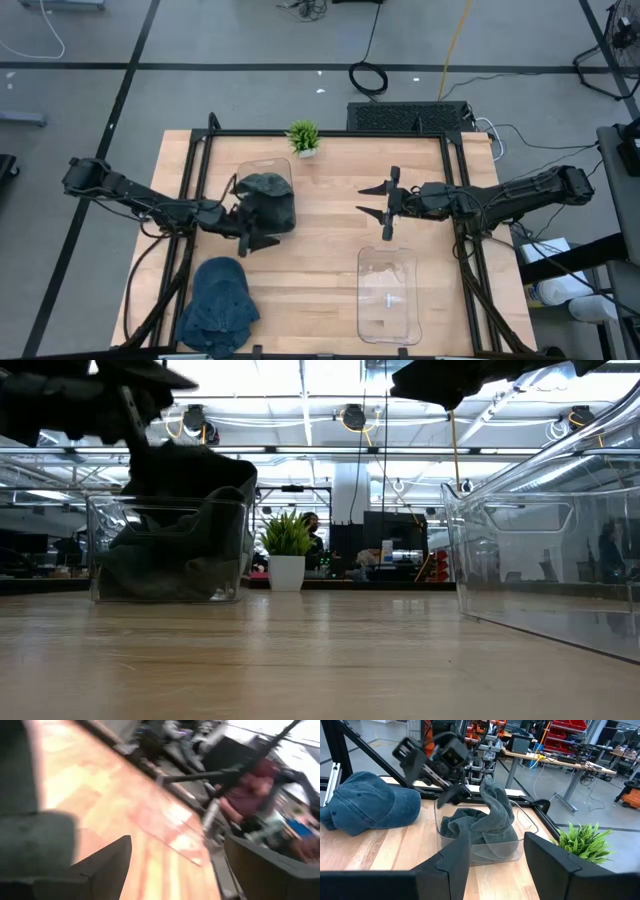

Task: Pick & Place hat
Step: Put the black cap into the top transparent bin

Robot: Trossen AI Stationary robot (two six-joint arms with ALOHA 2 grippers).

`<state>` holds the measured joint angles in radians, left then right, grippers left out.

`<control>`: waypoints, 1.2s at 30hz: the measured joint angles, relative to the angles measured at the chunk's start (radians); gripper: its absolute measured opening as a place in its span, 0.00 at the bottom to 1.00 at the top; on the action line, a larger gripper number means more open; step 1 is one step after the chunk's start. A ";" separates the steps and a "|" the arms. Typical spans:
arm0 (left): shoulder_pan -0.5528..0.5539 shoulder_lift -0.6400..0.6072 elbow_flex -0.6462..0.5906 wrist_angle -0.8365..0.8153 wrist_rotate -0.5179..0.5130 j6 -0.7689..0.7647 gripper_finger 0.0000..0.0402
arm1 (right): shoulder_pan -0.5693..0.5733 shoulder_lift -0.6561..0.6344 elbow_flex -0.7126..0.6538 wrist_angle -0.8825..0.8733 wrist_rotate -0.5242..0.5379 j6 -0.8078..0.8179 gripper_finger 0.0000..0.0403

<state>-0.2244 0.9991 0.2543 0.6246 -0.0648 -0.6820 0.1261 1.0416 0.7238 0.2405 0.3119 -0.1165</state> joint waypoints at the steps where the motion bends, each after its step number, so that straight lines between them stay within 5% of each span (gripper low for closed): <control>1: 0.000 -0.008 0.000 0.022 0.014 0.033 0.80 | 0.000 0.000 0.000 0.003 0.000 0.000 0.42; 7: -0.001 -0.099 0.079 -0.020 -0.046 0.280 0.71 | 0.000 0.000 0.000 0.022 0.000 -0.001 0.42; 11: 0.000 -0.170 0.264 -0.471 -0.233 0.352 0.56 | 0.000 0.000 0.000 0.023 0.000 -0.002 0.42; 15: 0.000 -0.168 0.478 -1.009 -0.499 0.285 0.29 | 0.000 0.000 0.000 0.022 0.000 -0.002 0.42; 18: 0.001 -0.152 0.564 -1.250 -0.640 0.178 0.06 | 0.000 0.000 0.000 0.017 0.000 -0.003 0.42; 21: 0.011 -0.142 0.575 -1.371 -0.720 0.096 0.04 | 0.000 0.000 0.000 0.016 0.000 -0.003 0.42; 27: 0.088 -0.083 0.513 -1.513 -0.722 -0.040 0.02 | 0.000 0.000 0.000 0.017 0.000 -0.003 0.42; 36: 0.184 0.035 0.450 -1.389 -0.464 -0.031 0.03 | 0.000 0.000 0.000 0.024 0.000 -0.003 0.42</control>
<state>-0.0405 1.0337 0.7046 -0.7645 -0.5293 -0.7132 0.1261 1.0416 0.7235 0.2645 0.3118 -0.1199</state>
